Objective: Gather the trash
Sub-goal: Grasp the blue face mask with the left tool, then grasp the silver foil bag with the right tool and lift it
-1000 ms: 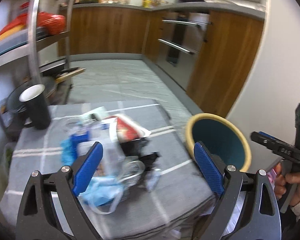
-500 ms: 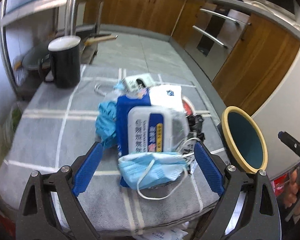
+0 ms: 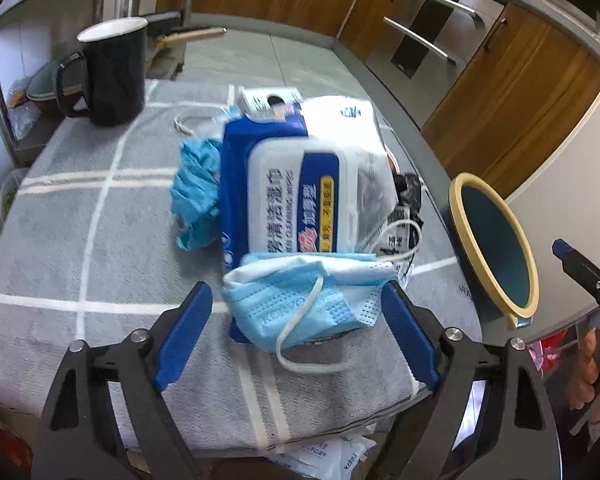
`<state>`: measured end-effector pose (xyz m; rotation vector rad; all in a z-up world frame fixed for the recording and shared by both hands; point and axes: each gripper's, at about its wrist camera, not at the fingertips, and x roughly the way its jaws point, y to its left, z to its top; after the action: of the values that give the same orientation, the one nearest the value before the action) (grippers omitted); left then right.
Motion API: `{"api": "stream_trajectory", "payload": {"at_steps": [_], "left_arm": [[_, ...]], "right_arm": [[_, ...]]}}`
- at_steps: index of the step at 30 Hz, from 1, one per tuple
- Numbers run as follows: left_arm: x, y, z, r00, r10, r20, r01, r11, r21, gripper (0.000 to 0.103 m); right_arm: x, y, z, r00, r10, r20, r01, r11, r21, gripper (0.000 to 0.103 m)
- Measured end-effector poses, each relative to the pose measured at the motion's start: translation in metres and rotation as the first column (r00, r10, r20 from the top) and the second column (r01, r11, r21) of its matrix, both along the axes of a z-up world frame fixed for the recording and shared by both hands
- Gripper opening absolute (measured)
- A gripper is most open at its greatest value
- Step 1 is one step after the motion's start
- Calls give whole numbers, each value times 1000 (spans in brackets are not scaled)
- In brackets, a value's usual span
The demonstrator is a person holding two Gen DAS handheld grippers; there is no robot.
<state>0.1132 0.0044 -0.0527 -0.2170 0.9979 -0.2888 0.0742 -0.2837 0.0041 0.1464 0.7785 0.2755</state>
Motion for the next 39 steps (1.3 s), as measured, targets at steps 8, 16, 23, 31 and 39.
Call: {"api": "stream_trajectory", "payload": {"at_steps": [8,16,23,31,39], "left_arm": [[6,2,-14,999,-6,-53,4,999,-35,43],[-1,13,-10,999,-7,-49,4,998,-64,13],[-14,21,11,1000,-4,-5,4,995,-102,13],[-26,56,36,991,118,63,-105,976,-189,13],[-24,97,40,936,341,85,-314,921,-229,13]], "right_arm": [[1,19,-1,999,51,-3,-51,999,-10,89],[5,39,-3,996,89,-11,-89,996,-12,89],[15,60,-2,992,124,-10,-124,992,6,89],[40,74,5,990,142,0,-142,988,66,89],[79,108,-2,974,227,-17,-224,968,116,73]]}}
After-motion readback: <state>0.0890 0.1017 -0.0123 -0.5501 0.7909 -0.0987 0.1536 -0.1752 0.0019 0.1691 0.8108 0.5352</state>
